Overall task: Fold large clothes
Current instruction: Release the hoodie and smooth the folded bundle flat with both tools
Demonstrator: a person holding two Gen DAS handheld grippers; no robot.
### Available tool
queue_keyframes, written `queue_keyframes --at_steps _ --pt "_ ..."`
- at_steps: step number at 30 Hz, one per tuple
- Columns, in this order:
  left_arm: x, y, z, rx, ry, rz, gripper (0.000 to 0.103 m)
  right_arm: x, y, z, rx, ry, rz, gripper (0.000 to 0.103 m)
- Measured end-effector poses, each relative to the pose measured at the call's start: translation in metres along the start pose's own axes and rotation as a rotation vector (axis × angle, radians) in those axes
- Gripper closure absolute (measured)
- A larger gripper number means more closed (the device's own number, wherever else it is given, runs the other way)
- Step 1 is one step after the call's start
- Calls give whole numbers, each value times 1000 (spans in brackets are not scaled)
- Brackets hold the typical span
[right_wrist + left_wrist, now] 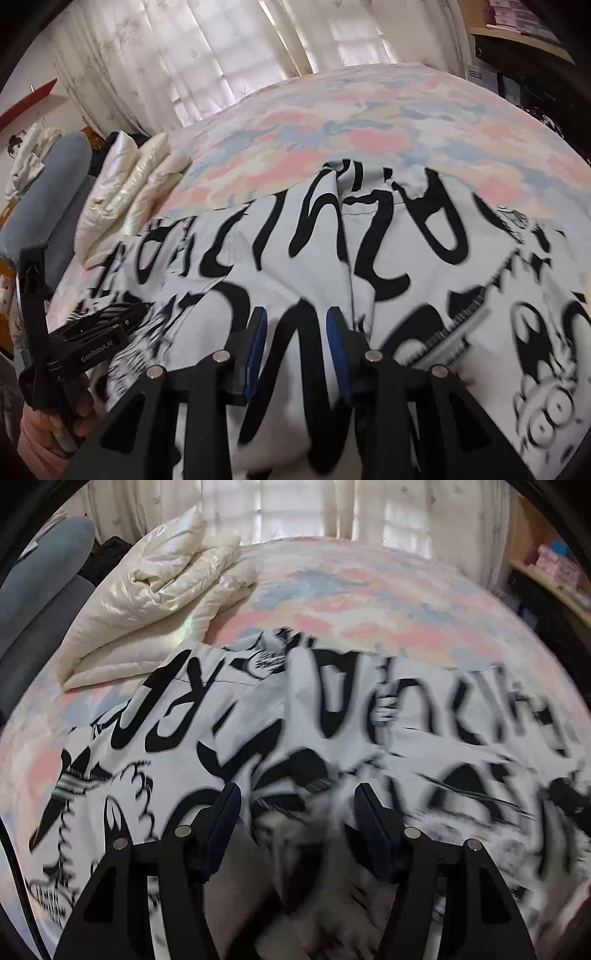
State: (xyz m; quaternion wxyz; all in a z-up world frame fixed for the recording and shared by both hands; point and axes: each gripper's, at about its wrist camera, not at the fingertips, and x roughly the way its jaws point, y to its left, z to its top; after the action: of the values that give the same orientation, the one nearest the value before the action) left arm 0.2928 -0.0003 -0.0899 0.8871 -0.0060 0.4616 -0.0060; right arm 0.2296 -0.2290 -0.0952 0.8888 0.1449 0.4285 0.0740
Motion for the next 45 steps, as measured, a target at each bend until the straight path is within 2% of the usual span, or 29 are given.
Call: queue_keyframes --at_steps 3,6,8,11,14,17,26,34,40,42,45 --pt "-24 -12 -9 10 -27 -31 40 -15 12 -5 8 -16 70 70" --pt "-28 -24 -26 42 -1 -32 40 -14 37 -16 -32 0 125 70" --pt "-23 -27 -40 55 26 -5 40 0 45 -27 -50 45 116 70" --pt "-12 -20 -58 46 54 17 30 17 43 -48 -86 88 58 69" --pt "-17 -12 -61 7 70 -16 29 7 32 -62 -73 83 66 70" --pt "-30 -12 -64 0 69 -8 29 -6 24 -66 -46 97 66 70" --pt "-118 -7 -82 15 -36 21 29 -63 37 -81 4 73 72 70" --pt "-178 29 -96 -72 -78 8 29 -113 64 -94 -32 14 95 70" --pt "-209 49 -106 -89 -126 4 20 -138 82 -98 -56 -11 97 70" --pt "-217 57 -110 -90 -139 3 12 -143 86 -99 -57 -18 103 70" --pt "-223 69 -115 -92 -145 1 9 -147 91 -101 -67 -24 107 67"
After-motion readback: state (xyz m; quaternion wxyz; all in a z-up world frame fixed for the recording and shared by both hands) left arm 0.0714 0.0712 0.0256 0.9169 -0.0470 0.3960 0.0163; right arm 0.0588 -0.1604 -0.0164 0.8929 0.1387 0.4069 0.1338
